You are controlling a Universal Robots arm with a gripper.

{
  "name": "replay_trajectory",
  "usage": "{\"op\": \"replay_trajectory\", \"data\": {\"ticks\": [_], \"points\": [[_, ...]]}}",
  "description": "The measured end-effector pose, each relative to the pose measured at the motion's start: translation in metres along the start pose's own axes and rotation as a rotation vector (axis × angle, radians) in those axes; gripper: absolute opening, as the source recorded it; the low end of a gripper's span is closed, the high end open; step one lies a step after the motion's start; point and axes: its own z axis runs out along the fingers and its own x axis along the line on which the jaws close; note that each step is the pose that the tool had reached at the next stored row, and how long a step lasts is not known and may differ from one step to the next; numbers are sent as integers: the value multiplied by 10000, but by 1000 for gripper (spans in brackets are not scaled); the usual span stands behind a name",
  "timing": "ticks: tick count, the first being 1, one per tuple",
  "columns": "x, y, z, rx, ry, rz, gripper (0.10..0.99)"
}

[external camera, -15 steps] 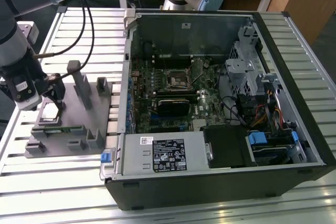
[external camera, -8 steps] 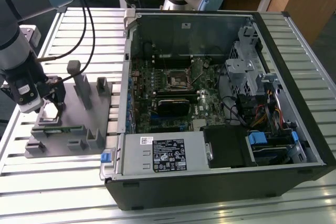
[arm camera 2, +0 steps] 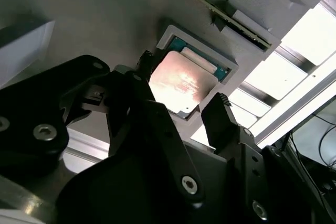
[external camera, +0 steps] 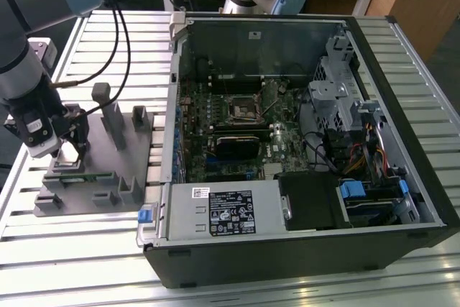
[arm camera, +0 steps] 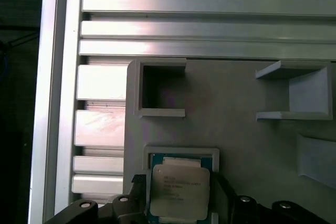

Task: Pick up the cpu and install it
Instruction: 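Pick up the cpu and move it towards the insertion slot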

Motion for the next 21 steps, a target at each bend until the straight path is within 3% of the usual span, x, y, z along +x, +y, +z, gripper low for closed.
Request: {"op": "replay_trajectory", "data": {"ticks": [1,2,7,8,18,19,21], "points": [[0,-1,5,0,0,-1,663],[1,-1,9,0,0,0,596],[2,-1,13,4,9,-71,580],[2,-1,14,4,10,-115,533],[1,-1,16,2,9,-169,545],[5,-1,14,3,10,-170,608],[22,0,11,3,-5,-172,608]]}}
